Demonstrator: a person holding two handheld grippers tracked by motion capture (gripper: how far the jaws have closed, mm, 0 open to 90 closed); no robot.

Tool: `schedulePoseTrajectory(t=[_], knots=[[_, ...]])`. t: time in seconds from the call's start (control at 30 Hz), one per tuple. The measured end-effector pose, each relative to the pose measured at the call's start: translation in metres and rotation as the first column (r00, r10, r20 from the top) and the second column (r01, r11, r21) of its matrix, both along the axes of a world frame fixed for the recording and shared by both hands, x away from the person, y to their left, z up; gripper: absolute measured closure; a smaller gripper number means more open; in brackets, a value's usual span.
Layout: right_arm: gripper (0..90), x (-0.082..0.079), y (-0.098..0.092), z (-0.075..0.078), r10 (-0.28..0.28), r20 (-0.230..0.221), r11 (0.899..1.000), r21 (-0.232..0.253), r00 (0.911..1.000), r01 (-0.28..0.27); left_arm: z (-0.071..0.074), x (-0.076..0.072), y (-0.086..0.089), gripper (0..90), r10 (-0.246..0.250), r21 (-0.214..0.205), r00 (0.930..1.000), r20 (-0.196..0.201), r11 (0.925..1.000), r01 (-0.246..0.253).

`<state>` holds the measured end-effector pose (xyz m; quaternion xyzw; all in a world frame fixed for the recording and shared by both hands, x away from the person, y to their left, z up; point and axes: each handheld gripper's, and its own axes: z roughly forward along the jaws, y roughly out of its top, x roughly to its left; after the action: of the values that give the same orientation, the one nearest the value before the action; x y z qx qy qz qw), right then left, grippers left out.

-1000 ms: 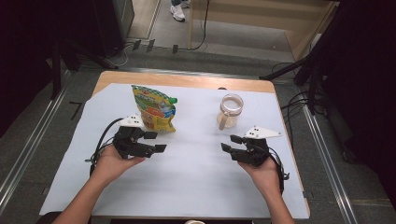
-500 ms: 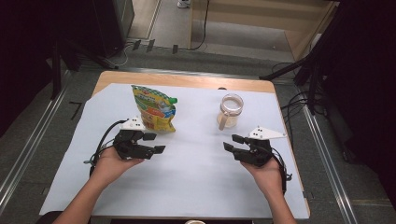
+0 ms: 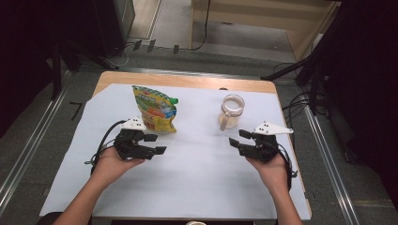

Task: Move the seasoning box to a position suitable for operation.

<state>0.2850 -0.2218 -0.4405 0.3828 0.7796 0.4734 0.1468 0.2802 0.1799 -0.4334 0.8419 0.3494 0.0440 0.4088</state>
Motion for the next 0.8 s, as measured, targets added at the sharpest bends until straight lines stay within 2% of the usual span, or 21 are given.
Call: schedulePoseTrajectory(t=[0.1,0.2,0.23,0.3,0.33,0.37,0.47,0.57,0.6,0.7,0.8], knots=[[49.1,0.010,-0.003,0.007,-0.022,0.000,1.000,0.013,0.9998,0.022,0.005,-0.002,-0.004,38.4,-0.016,0.024,0.9999,0.004,0.9996,0.016],[49.8,0.024,-0.007,0.010,-0.042,-0.017,0.999,0.008,0.9990,0.042,0.010,-0.004,-0.006,37.9,-0.028,0.006,0.9993,0.023,0.9996,0.028],[49.8,0.024,-0.007,0.010,-0.042,-0.017,0.999,0.008,0.9990,0.042,0.010,-0.004,-0.006,37.9,-0.028,0.006,0.9993,0.023,0.9996,0.028],[47.2,0.038,-0.013,0.009,-0.071,-0.022,0.997,0.002,0.9972,0.071,0.012,-0.004,-0.006,37.9,-0.022,-0.003,0.9995,0.023,0.9998,0.022],[47.2,0.038,-0.013,0.009,-0.071,-0.022,0.997,0.002,0.9972,0.071,0.012,-0.003,-0.006,37.9,-0.022,-0.002,0.9994,0.025,0.9997,0.022],[44.2,0.049,-0.018,0.007,-0.072,-0.037,0.997,0.015,0.9967,0.073,0.011,-0.002,-0.005,38.0,-0.017,0.000,0.9995,0.026,0.9999,0.017],[41.1,0.061,-0.024,0.001,-0.056,-0.076,0.998,0.025,0.9955,0.058,0.010,-0.002,-0.004,38.1,-0.014,-0.001,0.9996,0.023,0.9999,0.014],[38.2,0.068,-0.027,-0.004,-0.067,-0.065,0.997,0.025,0.9956,0.069,0.010,-0.001,-0.003,38.2,-0.013,0.004,0.9997,0.020,0.9999,0.013],[35.9,0.075,-0.028,-0.011,-0.093,-0.076,0.995,0.018,0.9928,0.094,0.010,-0.001,-0.003,38.2,-0.013,0.001,0.9997,0.020,0.9999,0.013],[34.7,0.080,-0.027,-0.018,-0.109,-0.080,0.994,0.009,0.9908,0.110,0.009,-0.001,-0.002,38.3,-0.015,0.005,0.9997,0.020,0.9999,0.014],[34.9,0.086,-0.028,-0.025,-0.108,-0.090,0.994,0.018,0.9901,0.110,0.008,0.000,-0.002,38.4,-0.012,0.008,0.9998,0.016,0.9999,0.012]])
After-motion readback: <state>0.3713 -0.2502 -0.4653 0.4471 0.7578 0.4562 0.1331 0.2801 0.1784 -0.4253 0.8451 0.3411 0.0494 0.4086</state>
